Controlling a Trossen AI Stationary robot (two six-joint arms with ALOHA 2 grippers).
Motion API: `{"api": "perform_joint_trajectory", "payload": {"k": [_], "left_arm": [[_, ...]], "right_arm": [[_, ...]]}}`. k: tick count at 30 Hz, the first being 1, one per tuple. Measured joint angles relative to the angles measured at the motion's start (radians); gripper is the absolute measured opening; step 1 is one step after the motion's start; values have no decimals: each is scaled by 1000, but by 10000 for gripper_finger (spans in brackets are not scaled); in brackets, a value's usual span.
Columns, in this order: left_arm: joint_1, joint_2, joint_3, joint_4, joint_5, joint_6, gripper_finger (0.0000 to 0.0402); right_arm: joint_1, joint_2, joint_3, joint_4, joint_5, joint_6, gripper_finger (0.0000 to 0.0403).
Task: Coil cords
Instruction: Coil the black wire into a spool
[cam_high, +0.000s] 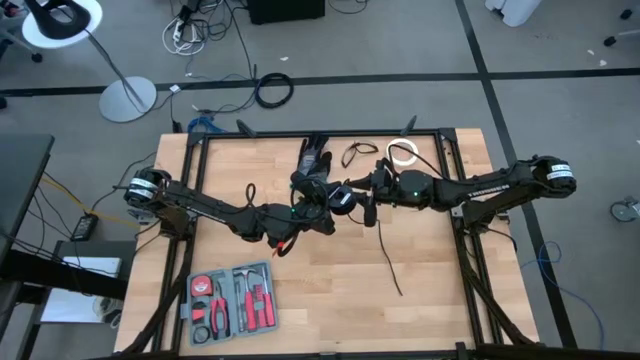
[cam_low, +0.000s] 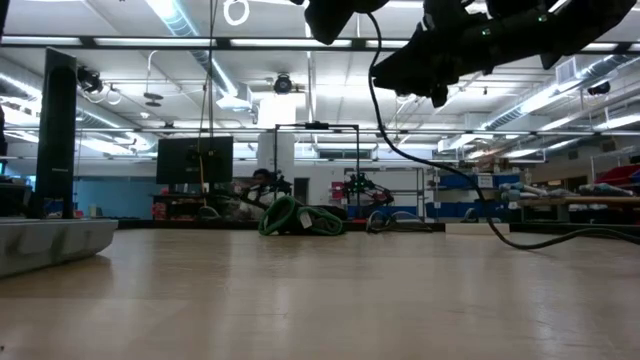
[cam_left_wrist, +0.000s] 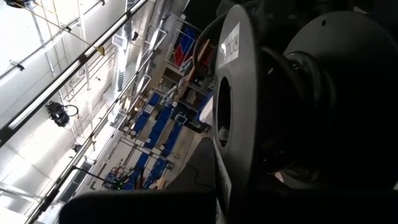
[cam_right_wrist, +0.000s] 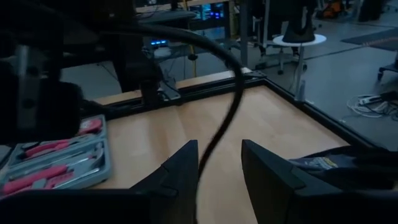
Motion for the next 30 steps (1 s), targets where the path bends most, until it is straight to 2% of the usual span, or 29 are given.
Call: {"api": "perform_joint_trajectory", "payload": {"k": [7, 12, 14, 18, 26, 30], "left_arm": [[0, 0, 0, 0, 3, 0, 0], [1, 0, 0, 0, 7, 0, 0], [1, 0, 0, 1, 14, 0, 0], [1, 0, 0, 0, 13, 0, 0], [1, 0, 0, 0, 3, 0, 0], [1, 0, 0, 0, -15, 6, 0]], "right_arm": [[-3, 0, 1, 49, -50, 22, 123], [-10, 1, 1, 48, -54, 33, 120], [-11, 0, 1, 42, -24, 22, 118], [-17, 1, 2, 82, -47, 16, 118], [-20, 112, 29, 105, -72, 34, 115], [-20, 127, 42, 100, -77, 21, 114]]}}
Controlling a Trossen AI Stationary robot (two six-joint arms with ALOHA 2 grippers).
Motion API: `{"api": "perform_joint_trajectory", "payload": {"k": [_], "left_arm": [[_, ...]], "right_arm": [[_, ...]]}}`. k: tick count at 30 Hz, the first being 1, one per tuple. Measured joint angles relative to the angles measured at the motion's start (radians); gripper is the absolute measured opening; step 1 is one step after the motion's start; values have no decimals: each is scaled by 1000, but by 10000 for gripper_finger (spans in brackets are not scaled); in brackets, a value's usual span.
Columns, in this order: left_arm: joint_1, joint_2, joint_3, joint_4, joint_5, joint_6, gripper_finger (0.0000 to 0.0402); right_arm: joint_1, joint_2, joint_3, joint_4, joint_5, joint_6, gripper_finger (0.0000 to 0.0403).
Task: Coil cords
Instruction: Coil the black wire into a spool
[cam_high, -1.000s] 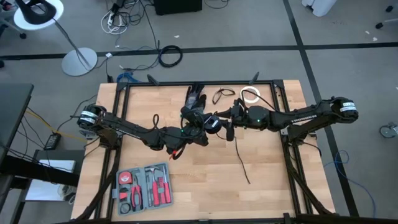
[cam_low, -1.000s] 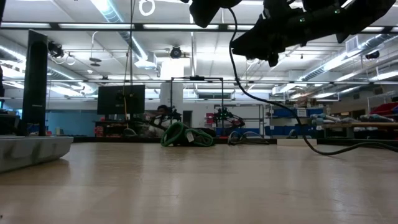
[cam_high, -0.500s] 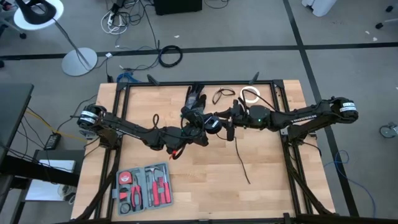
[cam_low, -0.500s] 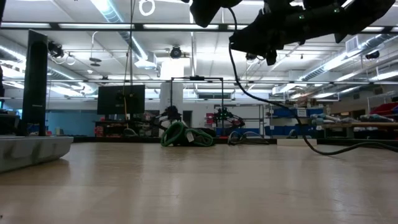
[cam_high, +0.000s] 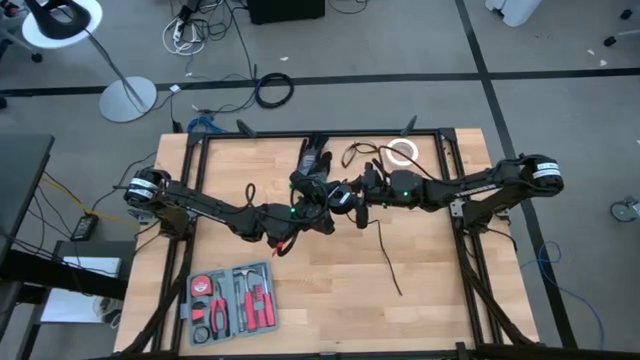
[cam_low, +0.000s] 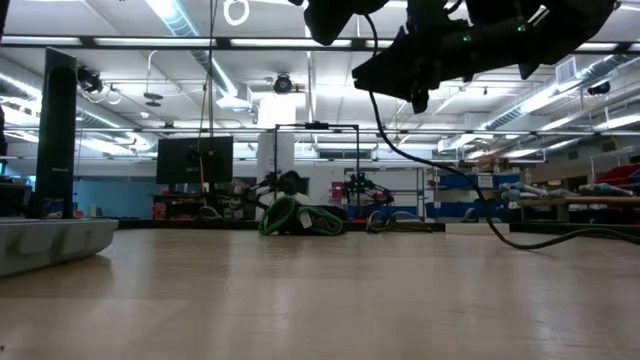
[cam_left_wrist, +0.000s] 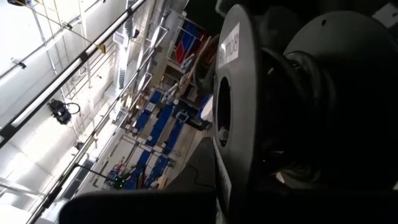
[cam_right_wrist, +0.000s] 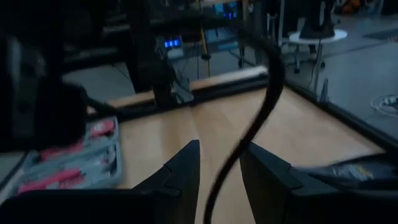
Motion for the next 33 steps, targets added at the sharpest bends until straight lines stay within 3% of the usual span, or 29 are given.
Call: {"api": "perform_joint_trajectory", "payload": {"k": [12, 19, 24, 33], "left_arm": [[0, 0, 0, 0, 7, -9, 0], [-1, 0, 0, 10, 9, -16, 0], [-5, 0, 0, 15, 9, -17, 0], [-7, 0, 0, 16, 8, -32, 0]], "right_arm": [[2, -49, -1, -97, 0, 8, 109], [6, -47, -1, -78, 2, -26, 12], [8, -47, -2, -70, 14, -25, 6], [41, -120, -2, -127, 134, -84, 3]]}}
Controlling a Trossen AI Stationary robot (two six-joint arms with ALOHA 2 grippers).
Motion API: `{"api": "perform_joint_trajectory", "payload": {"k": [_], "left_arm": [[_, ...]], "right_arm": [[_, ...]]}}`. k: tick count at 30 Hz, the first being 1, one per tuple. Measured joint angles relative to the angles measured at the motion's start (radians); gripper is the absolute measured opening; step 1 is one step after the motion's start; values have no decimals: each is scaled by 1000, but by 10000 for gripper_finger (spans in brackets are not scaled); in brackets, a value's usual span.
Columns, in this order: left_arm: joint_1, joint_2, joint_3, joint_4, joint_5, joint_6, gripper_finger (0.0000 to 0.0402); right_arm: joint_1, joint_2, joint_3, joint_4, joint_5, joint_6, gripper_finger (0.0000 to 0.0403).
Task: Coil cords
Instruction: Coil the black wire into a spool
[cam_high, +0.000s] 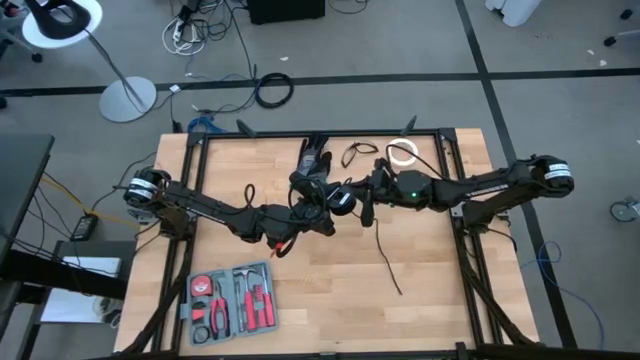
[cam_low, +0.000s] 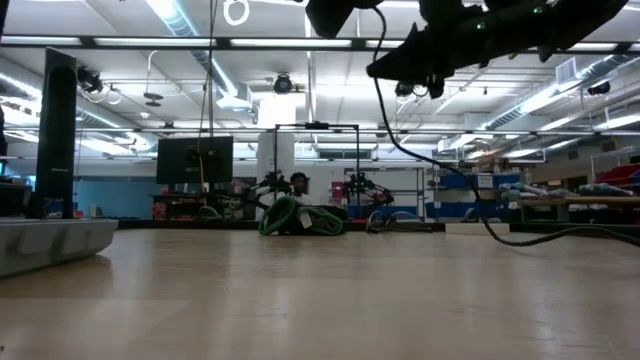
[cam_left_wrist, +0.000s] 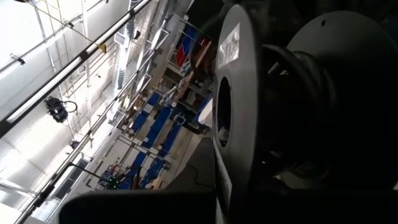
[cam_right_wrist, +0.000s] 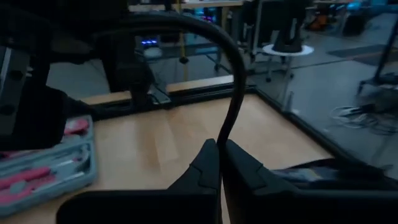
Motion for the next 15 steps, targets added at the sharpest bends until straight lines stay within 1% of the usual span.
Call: {"api": "perform_joint_trajectory", "payload": {"k": [5, 9, 12, 15], "left_arm": [[0, 0, 0, -3, -9, 13, 0], [0, 0, 0, -13, -30, 47, 0], [0, 0, 0, -42, -38, 54, 0], [3, 0, 0, -83, -49, 51, 0]], "right_arm": [[41, -107, 0, -139, 105, -45, 1], [103, -209, 0, -251, 205, -69, 1], [168, -273, 0, -288, 275, -80, 1], [238, -311, 0, -273, 304, -93, 1]]}}
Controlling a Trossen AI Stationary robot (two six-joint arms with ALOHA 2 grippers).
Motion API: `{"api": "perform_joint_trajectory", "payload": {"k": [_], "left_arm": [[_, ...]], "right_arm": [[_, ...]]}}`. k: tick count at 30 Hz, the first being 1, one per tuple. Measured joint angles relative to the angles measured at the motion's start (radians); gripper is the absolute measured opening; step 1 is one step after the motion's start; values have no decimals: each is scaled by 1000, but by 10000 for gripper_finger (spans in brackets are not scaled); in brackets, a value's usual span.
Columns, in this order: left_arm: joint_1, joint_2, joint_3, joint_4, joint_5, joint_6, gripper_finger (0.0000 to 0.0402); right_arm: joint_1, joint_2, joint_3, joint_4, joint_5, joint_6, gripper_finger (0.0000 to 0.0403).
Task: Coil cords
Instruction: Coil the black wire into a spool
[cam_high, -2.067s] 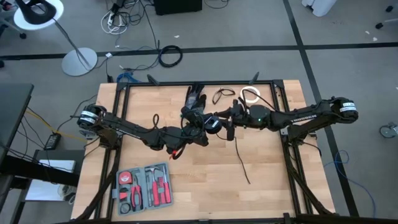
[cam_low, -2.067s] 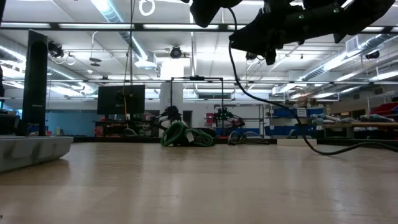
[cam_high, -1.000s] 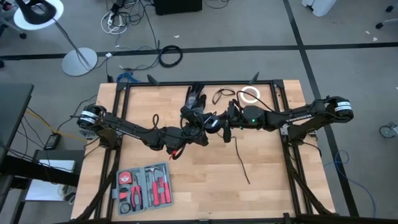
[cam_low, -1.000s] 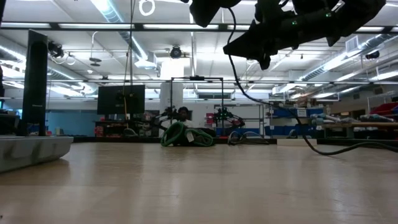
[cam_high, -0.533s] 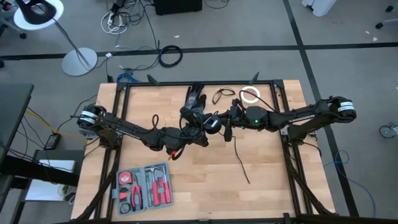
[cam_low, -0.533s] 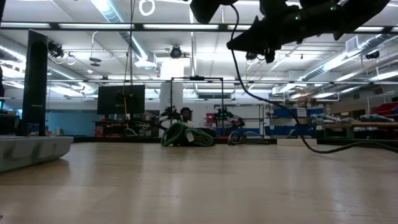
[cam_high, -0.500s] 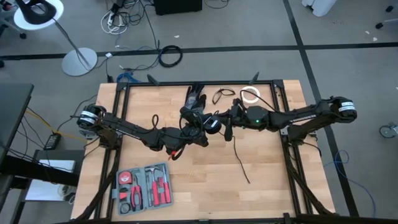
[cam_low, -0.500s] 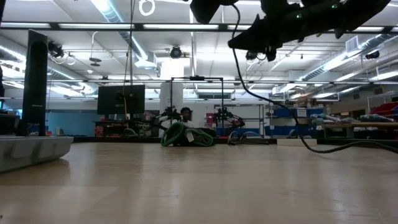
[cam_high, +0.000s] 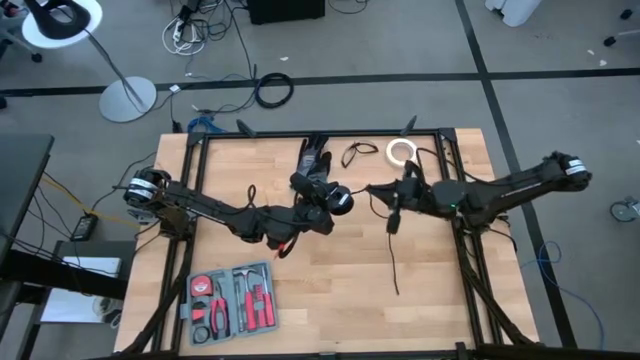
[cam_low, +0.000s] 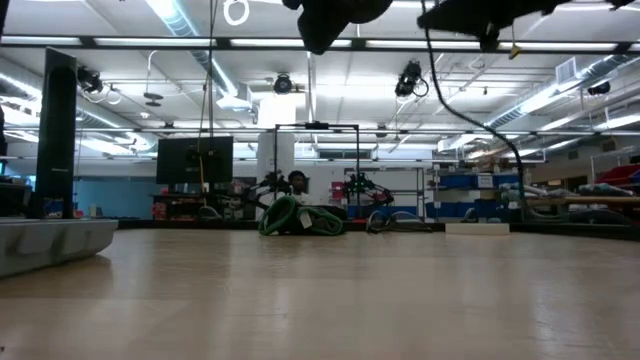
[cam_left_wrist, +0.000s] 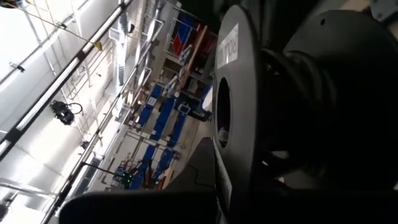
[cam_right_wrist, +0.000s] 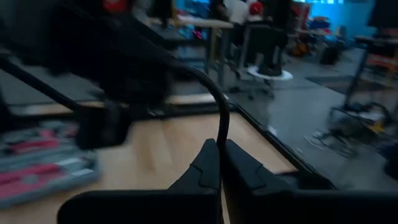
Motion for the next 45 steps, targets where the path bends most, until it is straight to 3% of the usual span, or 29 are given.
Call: {"api": "perform_joint_trajectory", "payload": {"k": [8, 17, 30, 40, 45], "left_arm": [[11, 0, 19, -62, -26, -37, 0], [39, 0, 117, -300, 6, -247, 0], [42, 0, 118, -285, 130, -438, 0], [26, 0, 118, -296, 209, -581, 0], [40, 0, 162, -472, 216, -673, 0]], "right_arm": [[139, 68, 0, 126, 15, -6, 0], [210, 187, 82, 165, 65, -64, 0], [155, 367, 180, 189, 32, -116, 0], [93, 386, 182, 206, -4, -104, 0], [105, 375, 182, 91, 15, -45, 0]]}}
